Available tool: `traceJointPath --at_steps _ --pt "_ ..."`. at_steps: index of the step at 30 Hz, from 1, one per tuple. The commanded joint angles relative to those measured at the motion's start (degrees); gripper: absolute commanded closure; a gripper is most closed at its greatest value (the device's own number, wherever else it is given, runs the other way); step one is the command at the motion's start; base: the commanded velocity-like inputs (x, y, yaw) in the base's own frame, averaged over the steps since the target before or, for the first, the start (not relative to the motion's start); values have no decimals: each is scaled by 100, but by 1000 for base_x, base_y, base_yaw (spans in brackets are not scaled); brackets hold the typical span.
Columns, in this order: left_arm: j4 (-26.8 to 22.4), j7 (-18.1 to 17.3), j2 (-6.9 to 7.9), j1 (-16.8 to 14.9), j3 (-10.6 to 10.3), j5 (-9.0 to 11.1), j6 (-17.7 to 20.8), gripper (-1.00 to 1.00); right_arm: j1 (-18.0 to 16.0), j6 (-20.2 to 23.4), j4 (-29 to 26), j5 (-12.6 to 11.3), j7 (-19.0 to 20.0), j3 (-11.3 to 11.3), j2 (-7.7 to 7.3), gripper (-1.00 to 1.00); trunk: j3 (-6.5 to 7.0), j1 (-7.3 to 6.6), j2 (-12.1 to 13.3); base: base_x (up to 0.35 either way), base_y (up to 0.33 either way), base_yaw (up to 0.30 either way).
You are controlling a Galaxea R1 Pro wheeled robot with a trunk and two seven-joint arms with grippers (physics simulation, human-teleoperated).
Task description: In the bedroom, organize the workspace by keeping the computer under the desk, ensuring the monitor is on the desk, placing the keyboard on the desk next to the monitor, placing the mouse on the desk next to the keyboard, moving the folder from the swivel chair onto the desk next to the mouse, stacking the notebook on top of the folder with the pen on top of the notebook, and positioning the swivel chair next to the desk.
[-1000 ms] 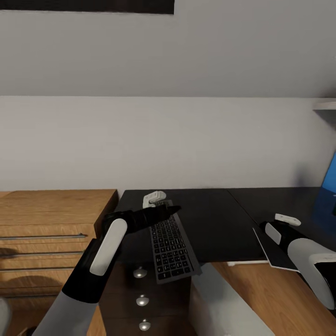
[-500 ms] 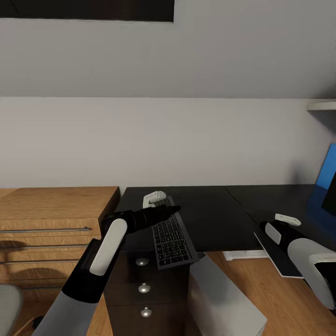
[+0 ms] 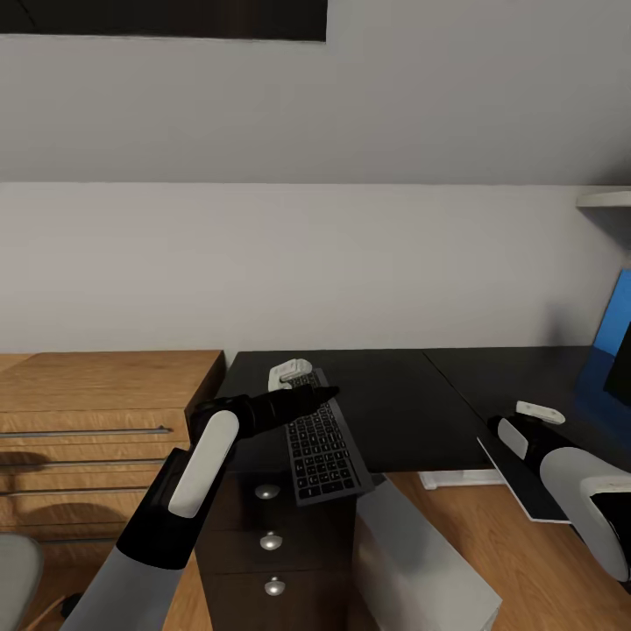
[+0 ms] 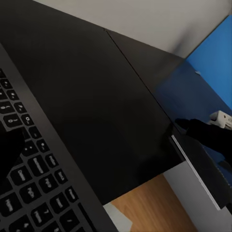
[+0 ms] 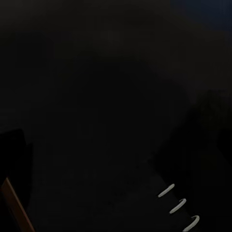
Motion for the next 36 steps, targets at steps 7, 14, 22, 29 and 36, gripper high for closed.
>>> traceJointPath --at_steps 7,14,22,29,36 --pt "-1 58 -1 -6 0 60 15 -100 3 59 49 -68 -12 27 5 -100 10 -22 38 0 0 0" --pt "54 72 -8 -3 -6 57 15 -100 3 10 28 -70 26 24 15 -100 136 -176 319 0 0 0" --pt "64 86 -10 -5 -12 43 4 -100 3 -325 23 -78 59 22 25 -100 280 -352 639 0 0 0" --pt "95 101 -10 -5 -23 33 -1 -100 3 -437 -16 -80 78 26 31 -100 405 -505 920 0 0 0" --pt "158 132 -17 -6 -37 -40 -6 -100 3 -445 -181 -79 71 33 98 -100 531 -659 1201 0 0 0"
